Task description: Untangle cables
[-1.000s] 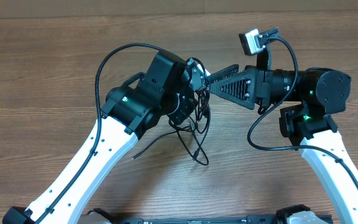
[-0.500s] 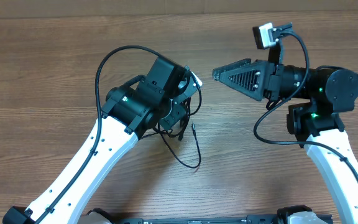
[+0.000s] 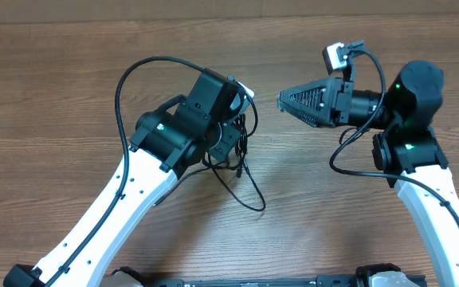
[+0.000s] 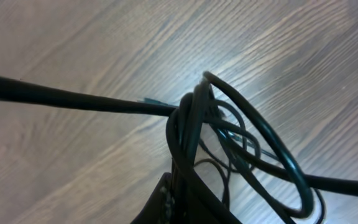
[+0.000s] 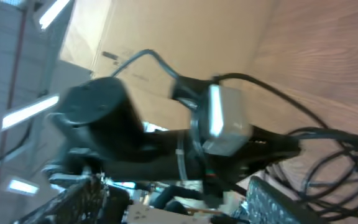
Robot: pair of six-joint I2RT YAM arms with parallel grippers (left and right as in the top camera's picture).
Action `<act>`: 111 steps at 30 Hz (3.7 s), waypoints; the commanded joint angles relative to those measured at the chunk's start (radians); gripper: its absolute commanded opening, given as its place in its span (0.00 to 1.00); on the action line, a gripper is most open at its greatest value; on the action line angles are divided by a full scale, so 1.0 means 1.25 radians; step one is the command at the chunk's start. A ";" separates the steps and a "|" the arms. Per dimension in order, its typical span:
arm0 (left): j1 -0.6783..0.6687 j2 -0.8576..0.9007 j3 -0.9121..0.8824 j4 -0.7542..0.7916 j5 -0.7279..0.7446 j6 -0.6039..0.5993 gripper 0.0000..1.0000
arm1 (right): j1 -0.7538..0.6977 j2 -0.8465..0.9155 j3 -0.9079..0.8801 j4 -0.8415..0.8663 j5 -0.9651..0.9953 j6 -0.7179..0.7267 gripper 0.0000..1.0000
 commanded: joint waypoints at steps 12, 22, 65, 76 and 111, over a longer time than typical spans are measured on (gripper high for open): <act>-0.023 0.001 0.018 0.004 0.066 -0.122 0.04 | 0.078 -0.006 0.007 -0.249 0.229 -0.463 0.66; -0.017 0.031 0.018 -0.029 -0.027 -0.155 0.04 | 0.135 -0.006 0.007 -0.323 0.334 -0.513 0.63; -0.045 0.041 0.018 -0.097 0.117 0.171 0.04 | 0.143 -0.007 0.007 -0.510 0.693 -0.548 0.52; -0.042 0.038 0.018 0.008 0.117 0.245 0.04 | 0.143 -0.007 0.007 -0.594 0.452 -0.577 0.50; 0.040 0.038 0.018 0.086 0.368 0.132 0.04 | 0.143 -0.007 0.007 -0.512 0.253 -0.807 0.66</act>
